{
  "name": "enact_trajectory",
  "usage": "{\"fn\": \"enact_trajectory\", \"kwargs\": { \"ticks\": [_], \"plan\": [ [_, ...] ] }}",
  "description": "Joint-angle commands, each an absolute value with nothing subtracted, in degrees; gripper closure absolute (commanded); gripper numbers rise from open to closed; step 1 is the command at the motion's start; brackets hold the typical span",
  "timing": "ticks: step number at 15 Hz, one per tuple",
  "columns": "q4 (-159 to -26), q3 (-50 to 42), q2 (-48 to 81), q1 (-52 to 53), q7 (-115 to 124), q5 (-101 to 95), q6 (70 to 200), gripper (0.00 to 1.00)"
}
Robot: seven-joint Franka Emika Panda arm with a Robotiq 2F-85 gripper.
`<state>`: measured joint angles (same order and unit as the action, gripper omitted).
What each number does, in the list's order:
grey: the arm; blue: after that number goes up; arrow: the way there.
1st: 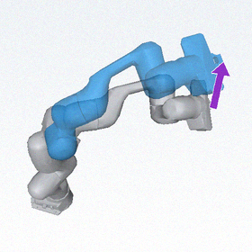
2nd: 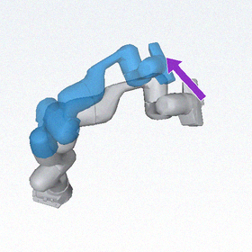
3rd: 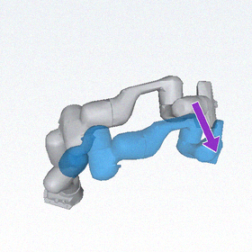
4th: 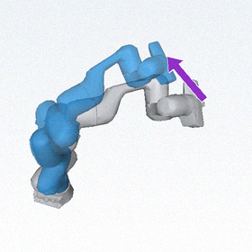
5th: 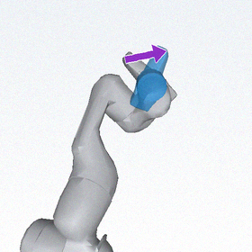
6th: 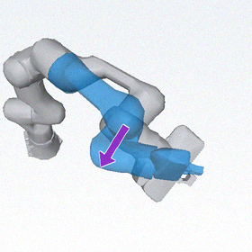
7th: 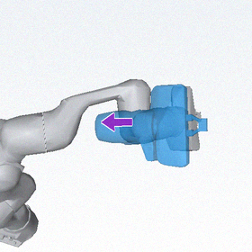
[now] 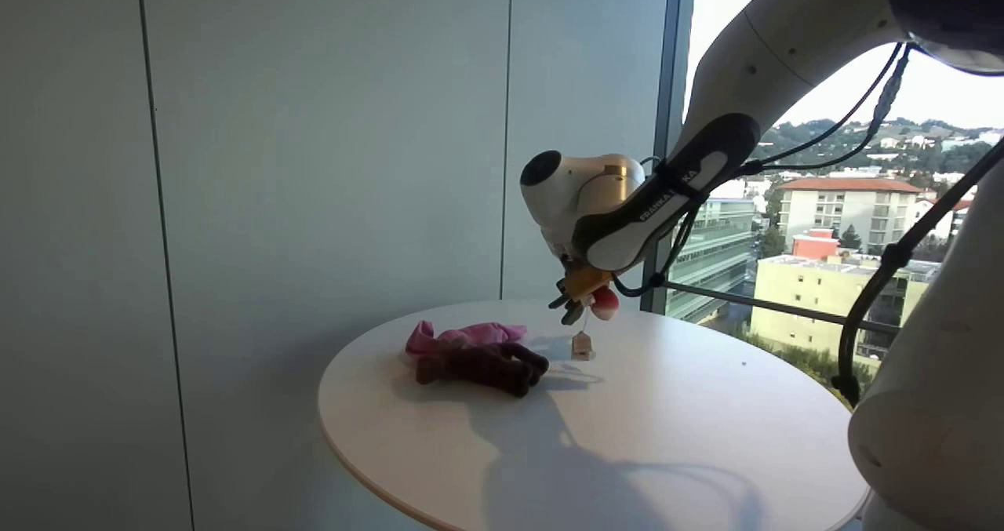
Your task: Pile the objects, which are on the table, on the right
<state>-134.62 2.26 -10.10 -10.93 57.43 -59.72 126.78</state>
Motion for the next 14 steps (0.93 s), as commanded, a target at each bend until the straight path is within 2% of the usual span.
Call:
{"fn": "enact_trajectory", "kwargs": {
  "ticks": [1, 8, 14],
  "plan": [
    [-129.6, -1.2, -6.1, -10.1, 58.1, -56.6, 117.2, 0.9],
    [-118.3, -5.5, -0.7, -10.1, 59.7, -39.1, 104.2, 0.91],
    [-114.3, -5.5, 3.3, -8.8, 73.0, -48.6, 98.5, 0.91]
  ]
}}
